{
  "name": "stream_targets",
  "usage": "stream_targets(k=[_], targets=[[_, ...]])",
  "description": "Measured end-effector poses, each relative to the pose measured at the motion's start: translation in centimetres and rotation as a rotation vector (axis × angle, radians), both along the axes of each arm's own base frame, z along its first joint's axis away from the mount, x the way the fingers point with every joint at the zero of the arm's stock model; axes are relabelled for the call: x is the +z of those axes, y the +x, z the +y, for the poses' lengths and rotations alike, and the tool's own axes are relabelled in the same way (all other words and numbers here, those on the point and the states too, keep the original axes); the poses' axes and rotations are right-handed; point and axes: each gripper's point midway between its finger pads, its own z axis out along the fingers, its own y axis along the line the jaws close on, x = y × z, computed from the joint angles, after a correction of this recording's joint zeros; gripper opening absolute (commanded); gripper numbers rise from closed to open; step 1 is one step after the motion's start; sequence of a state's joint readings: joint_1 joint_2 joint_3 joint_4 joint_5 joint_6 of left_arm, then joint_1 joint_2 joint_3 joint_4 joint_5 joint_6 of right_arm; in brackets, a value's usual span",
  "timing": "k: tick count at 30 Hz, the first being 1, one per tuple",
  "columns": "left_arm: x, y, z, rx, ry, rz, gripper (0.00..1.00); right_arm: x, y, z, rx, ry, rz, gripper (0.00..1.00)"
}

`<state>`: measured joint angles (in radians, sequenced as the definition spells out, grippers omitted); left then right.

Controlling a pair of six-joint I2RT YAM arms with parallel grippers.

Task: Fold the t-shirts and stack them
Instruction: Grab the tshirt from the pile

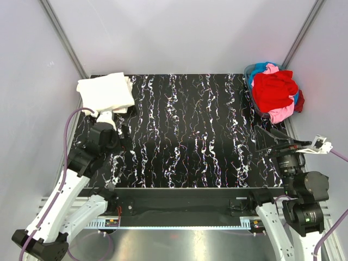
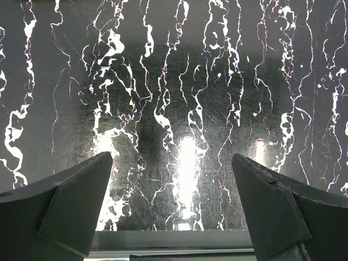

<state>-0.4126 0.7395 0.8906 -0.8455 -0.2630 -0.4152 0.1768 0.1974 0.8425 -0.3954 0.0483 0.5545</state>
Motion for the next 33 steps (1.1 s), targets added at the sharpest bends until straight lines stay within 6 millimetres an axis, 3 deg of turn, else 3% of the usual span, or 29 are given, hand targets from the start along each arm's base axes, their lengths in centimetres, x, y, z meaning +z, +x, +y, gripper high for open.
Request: stream_targets(k=[6, 9, 11, 19, 26, 28, 33], targets=[[0.0, 0.0, 0.0, 0.0, 0.0, 0.0, 0.99, 0.2, 1.0, -0.8, -0.054, -0.07, 0.086, 1.0], [0.0, 0.0, 0.0, 0.0, 0.0, 0.0, 0.99, 0.8, 4.3, -0.9, -0.086, -0.157, 0.21, 1.0], [0.0, 0.0, 0.0, 0.0, 0.0, 0.0, 0.99, 0.3, 7.7, -1.6, -0.146, -0.217, 0.31, 1.0], [0.0, 0.0, 0.0, 0.0, 0.0, 0.0, 0.99, -7.1, 19.9, -7.3, -0.43, -0.32, 0.8, 1.0], [0.4, -0.1, 0.0, -0.002, -0.008, -0.016, 0.99, -10.7, 26.4, -16.2, -0.555, -0.174, 0.984, 0.93], [0.4, -0.2, 0.0, -0.002, -0.009, -0.019, 0.99, -11.3, 28.6, -17.3, -0.552, -0.166, 1.001, 0.91], [0.5, -0.2, 0.0, -0.003, -0.011, -0.023, 0.99, -15.3, 34.0, -18.3, -0.513, -0.169, 1.078, 0.9]])
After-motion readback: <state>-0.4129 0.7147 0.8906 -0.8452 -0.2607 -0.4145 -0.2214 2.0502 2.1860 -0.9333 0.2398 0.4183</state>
